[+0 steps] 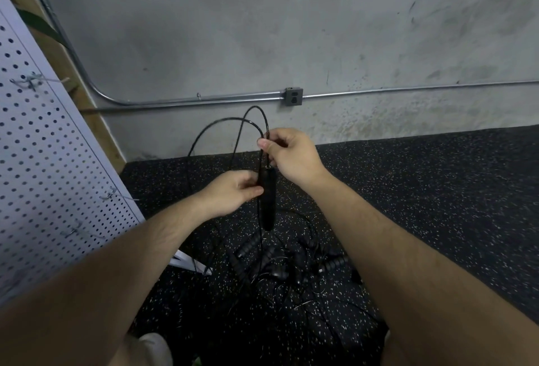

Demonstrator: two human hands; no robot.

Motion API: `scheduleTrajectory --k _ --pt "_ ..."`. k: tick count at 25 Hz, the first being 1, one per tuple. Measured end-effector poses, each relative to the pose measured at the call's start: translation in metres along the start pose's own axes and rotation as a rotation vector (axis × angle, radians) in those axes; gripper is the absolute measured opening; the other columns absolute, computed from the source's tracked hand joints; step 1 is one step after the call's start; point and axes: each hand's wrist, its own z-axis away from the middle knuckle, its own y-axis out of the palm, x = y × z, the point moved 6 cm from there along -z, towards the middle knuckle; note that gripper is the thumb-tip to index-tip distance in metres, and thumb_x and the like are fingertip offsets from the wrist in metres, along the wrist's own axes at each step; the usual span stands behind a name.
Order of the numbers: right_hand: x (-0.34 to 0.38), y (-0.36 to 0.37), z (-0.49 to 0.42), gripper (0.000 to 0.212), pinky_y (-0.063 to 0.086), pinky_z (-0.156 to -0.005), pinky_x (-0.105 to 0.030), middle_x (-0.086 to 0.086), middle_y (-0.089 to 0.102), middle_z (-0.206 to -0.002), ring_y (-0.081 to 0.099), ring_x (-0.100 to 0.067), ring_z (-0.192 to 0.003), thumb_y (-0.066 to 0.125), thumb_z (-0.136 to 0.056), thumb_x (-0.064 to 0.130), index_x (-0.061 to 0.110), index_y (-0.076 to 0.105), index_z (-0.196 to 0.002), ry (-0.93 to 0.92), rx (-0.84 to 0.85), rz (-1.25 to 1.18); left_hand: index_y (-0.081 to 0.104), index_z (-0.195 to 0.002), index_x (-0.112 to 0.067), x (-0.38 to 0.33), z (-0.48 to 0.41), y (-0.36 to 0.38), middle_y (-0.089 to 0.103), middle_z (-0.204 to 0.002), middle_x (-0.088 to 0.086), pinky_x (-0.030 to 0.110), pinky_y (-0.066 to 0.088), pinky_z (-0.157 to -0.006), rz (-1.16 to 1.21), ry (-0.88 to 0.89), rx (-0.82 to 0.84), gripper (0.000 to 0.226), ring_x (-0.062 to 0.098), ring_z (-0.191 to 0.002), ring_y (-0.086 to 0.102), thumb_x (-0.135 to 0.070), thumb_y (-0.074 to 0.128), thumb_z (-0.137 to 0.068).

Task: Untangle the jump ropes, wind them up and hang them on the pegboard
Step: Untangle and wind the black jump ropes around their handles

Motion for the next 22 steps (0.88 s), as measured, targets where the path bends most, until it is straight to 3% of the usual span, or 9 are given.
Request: scheduleTrajectory --k 3,6,10,14,17,19,22 --pt "0.003 -0.006 0.0 0.007 0.056 -0.077 -0.035 0.013 0.065 -0.076 0.059 -0.004 -0.069 0.068 -0.096 0.023 0.02 0.074 -0.093 -0.002 0.002 -0.028 0.072 -0.089 -0.016 -0.005 -0.005 -0.003 0.077 -0.083 -0.004 0.037 0.059 -0.086 -0.057 0.019 -0.101 0.013 0.007 -0.08 0.073 -0.011 0.064 -0.098" --pt "-0.01 -0.012 0.002 0.011 0.051 -0.07 -0.026 0.013 0.066 -0.078 0.058 0.0 -0.065 0.068 -0.096 0.024 0.018 0.075 -0.102 0.059 0.034 -0.001 0.072 -0.088 -0.013 -0.019 -0.009 -0.015 0.076 -0.081 -0.003 0.035 0.061 -0.078 -0.041 0.068 -0.222 0.017 0.009 -0.077 0.073 -0.014 0.06 -0.1" --pt "-0.034 0.008 0.02 0.01 0.05 -0.068 -0.033 -0.009 0.067 -0.076 0.058 -0.017 -0.066 0.071 -0.093 0.021 0.012 0.075 -0.093 0.145 0.296 0.043 0.072 -0.095 -0.017 -0.038 -0.012 -0.036 0.074 -0.08 -0.001 0.029 0.056 -0.069 0.141 0.146 -0.351 0.02 0.014 -0.076 0.071 -0.013 0.054 -0.104" --pt "-0.044 0.028 0.033 0.012 0.046 -0.061 -0.026 -0.002 0.061 -0.067 0.054 -0.014 -0.059 0.073 -0.092 0.026 0.017 0.072 -0.084 0.188 0.389 0.113 0.07 -0.104 -0.013 -0.051 -0.006 -0.052 0.073 -0.092 0.006 0.026 0.057 -0.071 0.396 0.176 -0.438 0.022 0.017 -0.085 0.072 -0.012 0.049 -0.106" --pt "-0.037 0.021 0.029 0.019 0.045 -0.063 -0.027 0.003 0.059 -0.063 0.052 -0.013 -0.058 0.072 -0.093 0.031 0.019 0.069 -0.078 0.189 0.286 0.098 0.07 -0.108 -0.014 -0.045 -0.005 -0.054 0.074 -0.106 0.009 0.03 0.059 -0.083 0.445 0.12 -0.457 0.024 0.02 -0.099 0.073 -0.022 0.047 -0.107" --pt "-0.026 0.011 0.02 0.019 0.046 -0.068 -0.029 0.008 0.062 -0.064 0.055 -0.01 -0.06 0.071 -0.093 0.03 0.019 0.069 -0.078 0.168 0.176 0.025 0.07 -0.109 -0.016 -0.032 -0.005 -0.048 0.075 -0.109 0.006 0.034 0.058 -0.089 0.384 0.038 -0.406 0.027 0.02 -0.105 0.072 -0.029 0.047 -0.107" --pt "-0.017 0.003 0.009 0.021 0.049 -0.069 -0.036 0.0 0.065 -0.069 0.057 -0.015 -0.065 0.072 -0.093 0.028 0.011 0.072 -0.082 0.174 0.067 -0.101 0.07 -0.112 -0.029 -0.011 0.0 -0.018 0.074 -0.111 -0.006 0.038 0.055 -0.097 0.147 -0.053 -0.117 0.02 0.015 -0.108 0.069 -0.022 0.052 -0.105"
